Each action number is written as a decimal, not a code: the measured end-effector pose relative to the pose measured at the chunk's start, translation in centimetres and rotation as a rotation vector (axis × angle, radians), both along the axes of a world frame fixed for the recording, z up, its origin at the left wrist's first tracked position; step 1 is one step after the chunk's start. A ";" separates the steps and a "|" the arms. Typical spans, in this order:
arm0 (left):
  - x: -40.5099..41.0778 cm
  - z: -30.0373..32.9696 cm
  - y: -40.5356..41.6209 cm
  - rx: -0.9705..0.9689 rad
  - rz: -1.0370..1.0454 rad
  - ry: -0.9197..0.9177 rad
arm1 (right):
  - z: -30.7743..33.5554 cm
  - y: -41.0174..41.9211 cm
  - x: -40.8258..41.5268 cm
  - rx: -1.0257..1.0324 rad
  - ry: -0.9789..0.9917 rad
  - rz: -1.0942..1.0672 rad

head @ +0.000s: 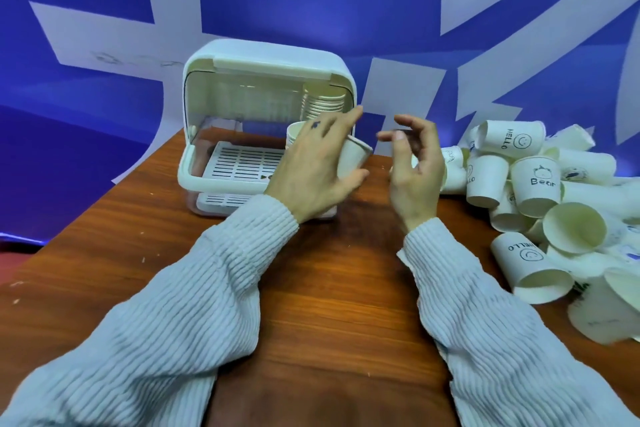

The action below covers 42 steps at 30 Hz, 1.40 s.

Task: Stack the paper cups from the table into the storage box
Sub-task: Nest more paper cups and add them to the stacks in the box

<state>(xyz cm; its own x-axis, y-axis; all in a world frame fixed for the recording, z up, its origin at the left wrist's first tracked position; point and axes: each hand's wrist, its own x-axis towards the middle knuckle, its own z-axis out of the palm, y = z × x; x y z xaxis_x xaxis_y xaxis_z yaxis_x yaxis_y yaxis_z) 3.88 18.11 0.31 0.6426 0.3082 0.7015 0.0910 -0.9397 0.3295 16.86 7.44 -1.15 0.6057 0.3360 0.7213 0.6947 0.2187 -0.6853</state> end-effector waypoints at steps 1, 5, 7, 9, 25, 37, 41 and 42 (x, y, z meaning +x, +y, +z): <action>-0.2 0.2 0.0 -0.043 0.021 -0.051 | -0.8 0.2 2.0 -0.122 0.006 -0.158; -0.7 1.5 -0.2 -0.147 0.037 -0.246 | -5.2 -0.8 7.7 -0.883 -0.290 -0.582; -0.9 2.0 0.0 -0.140 0.033 -0.293 | -5.9 -1.1 8.1 -0.928 -0.388 -0.616; -1.0 2.1 0.1 -0.161 0.031 -0.286 | -5.7 -1.2 7.9 -0.900 -0.376 -0.614; -4.0 4.9 2.6 -0.492 0.165 -0.662 | 5.1 0.7 -0.9 -0.009 -0.089 -0.017; -3.6 4.5 2.7 -0.470 0.111 -0.702 | 5.2 4.6 -3.4 -1.020 -0.650 -0.080; -3.2 3.6 3.6 -0.490 0.101 -0.683 | 3.4 5.0 -3.5 -1.035 -0.453 0.076; -3.0 3.4 3.8 -0.497 0.100 -0.675 | 3.0 4.9 -3.6 -0.975 -0.401 0.097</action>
<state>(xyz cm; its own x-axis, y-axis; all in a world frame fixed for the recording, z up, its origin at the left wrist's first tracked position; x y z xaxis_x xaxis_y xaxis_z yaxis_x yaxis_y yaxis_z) 0.85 21.90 3.72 0.0879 0.7155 0.6931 -0.1990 -0.6692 0.7160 13.23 12.32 1.90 0.3228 0.9114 0.2551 0.9181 -0.2360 -0.3185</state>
